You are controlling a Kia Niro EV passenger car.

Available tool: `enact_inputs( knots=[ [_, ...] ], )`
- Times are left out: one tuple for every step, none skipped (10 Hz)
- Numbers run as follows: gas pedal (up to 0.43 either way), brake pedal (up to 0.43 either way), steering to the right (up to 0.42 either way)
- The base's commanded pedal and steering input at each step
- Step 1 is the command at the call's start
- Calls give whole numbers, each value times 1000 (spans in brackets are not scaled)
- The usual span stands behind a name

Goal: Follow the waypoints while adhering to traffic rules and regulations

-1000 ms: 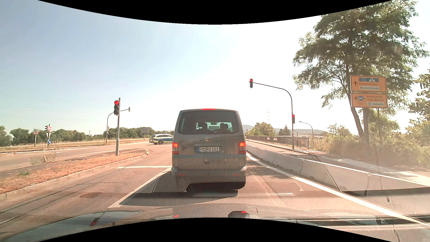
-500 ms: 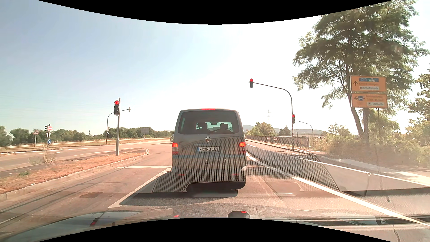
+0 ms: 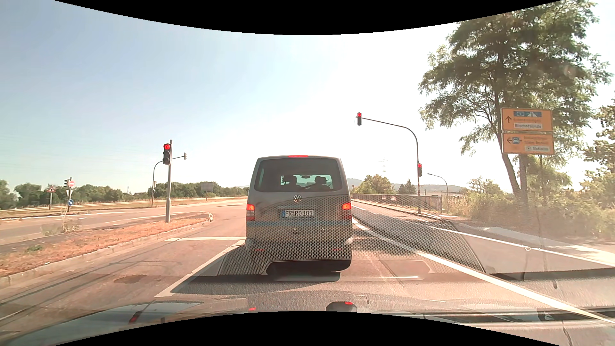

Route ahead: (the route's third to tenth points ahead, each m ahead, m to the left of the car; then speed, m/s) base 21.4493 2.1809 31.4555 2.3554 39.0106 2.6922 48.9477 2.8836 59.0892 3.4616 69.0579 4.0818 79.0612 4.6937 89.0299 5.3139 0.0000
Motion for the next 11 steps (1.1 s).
enact_inputs(
  knots=[
    [0, 207, -4],
    [0, 207, -4],
    [0, 207, -4],
    [0, 207, -4],
    [0, 201, -4],
    [0, 201, -4],
    [0, 201, -4],
    [0, 201, -4],
    [0, 201, -4],
    [0, 201, -4],
    [0, 201, -4]
  ],
)
